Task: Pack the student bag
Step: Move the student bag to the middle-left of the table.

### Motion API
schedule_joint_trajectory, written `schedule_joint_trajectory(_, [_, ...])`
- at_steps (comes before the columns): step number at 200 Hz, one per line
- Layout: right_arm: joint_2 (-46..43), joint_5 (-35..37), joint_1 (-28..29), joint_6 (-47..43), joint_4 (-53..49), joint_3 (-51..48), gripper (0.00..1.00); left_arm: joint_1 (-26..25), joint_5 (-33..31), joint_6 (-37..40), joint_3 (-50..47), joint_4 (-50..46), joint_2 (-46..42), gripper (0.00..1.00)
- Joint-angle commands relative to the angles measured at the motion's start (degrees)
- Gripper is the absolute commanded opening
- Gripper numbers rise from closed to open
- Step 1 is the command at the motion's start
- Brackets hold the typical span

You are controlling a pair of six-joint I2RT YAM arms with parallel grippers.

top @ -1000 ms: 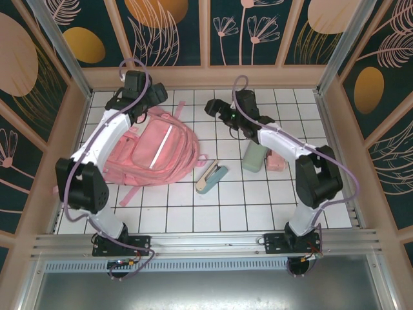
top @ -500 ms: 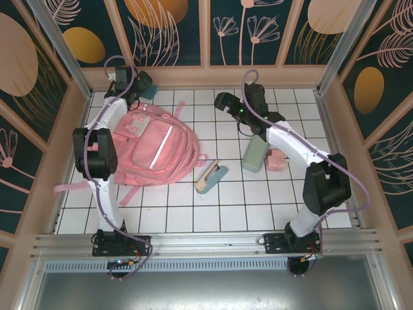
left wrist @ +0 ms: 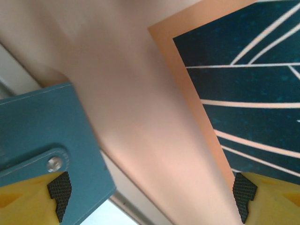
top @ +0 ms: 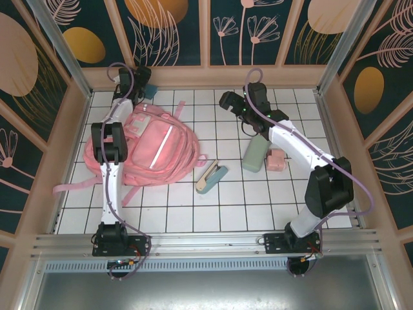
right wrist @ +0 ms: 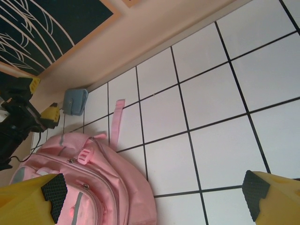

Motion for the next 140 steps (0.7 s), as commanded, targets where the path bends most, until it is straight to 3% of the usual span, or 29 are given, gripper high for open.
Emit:
schedule_joint_trajectory(1, [-2.66,2.43,-0.32,1.95,-2.52,0.86,0.99,0.08,0.38,-5.85,4.63,3.68,3.51,0.91])
schedule_joint_trajectory(45, [-3.66,3.63,-0.3,4.25,-2.46,-0.9,0.99,-0.01,2.87,-12.24,6.32,1.28,8.36,0.84])
schedule_joint_trajectory(81, [-4.03,3.63,-0.34,4.66,-1.72,-1.99,0.99,-0.85,5.71,-11.3,4.61,-6.84,7.6,0.82])
schedule_joint_trajectory(140, [-3.32,0.74,-0.35,4.22,-0.04,-2.77,0.99,-4.32,8.51,-6.74,-14.89,-9.46,-3.42,0.81])
